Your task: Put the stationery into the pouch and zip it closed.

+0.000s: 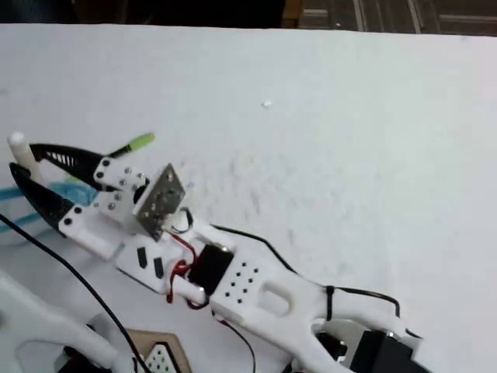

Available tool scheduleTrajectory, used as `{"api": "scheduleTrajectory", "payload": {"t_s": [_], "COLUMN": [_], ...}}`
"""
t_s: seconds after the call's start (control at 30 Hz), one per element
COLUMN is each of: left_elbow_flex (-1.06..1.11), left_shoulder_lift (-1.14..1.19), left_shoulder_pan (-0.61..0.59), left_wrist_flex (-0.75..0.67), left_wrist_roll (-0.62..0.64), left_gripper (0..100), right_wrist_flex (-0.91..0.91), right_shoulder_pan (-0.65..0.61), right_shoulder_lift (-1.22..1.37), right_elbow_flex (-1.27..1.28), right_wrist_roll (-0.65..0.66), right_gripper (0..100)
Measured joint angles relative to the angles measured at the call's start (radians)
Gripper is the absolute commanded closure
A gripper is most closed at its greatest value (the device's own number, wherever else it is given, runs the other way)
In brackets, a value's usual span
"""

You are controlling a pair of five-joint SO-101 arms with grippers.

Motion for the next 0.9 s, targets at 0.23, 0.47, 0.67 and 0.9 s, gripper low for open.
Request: {"api": "scheduleTrajectory", "payload": {"t_s": [0.23,0.47,0.67,0.9], "left_elbow_flex": [0.0,0.0,-0.002,-0.002], "left_shoulder_lift": [0.0,0.0,0.0,0.0], "left_shoulder_pan": [0.0,0.0,0.0,0.0], "left_wrist_flex": [0.0,0.0,0.0,0.0], "left_wrist_roll": [0.0,0.0,0.0,0.0], "left_gripper": [98,98,98,98], "right_wrist_flex": [-0.114,-0.14,-0.127,-0.126], "right_shoulder_pan": [0.003,-0.003,-0.006,-0.006], "right_shoulder_lift": [0.1,0.222,0.288,0.328], "right_elbow_flex": [0.021,0.021,0.017,0.015], "right_wrist_roll": [0.0,0.005,0.049,0.086], "right_gripper": [98.2,98.2,98.1,98.1]}}
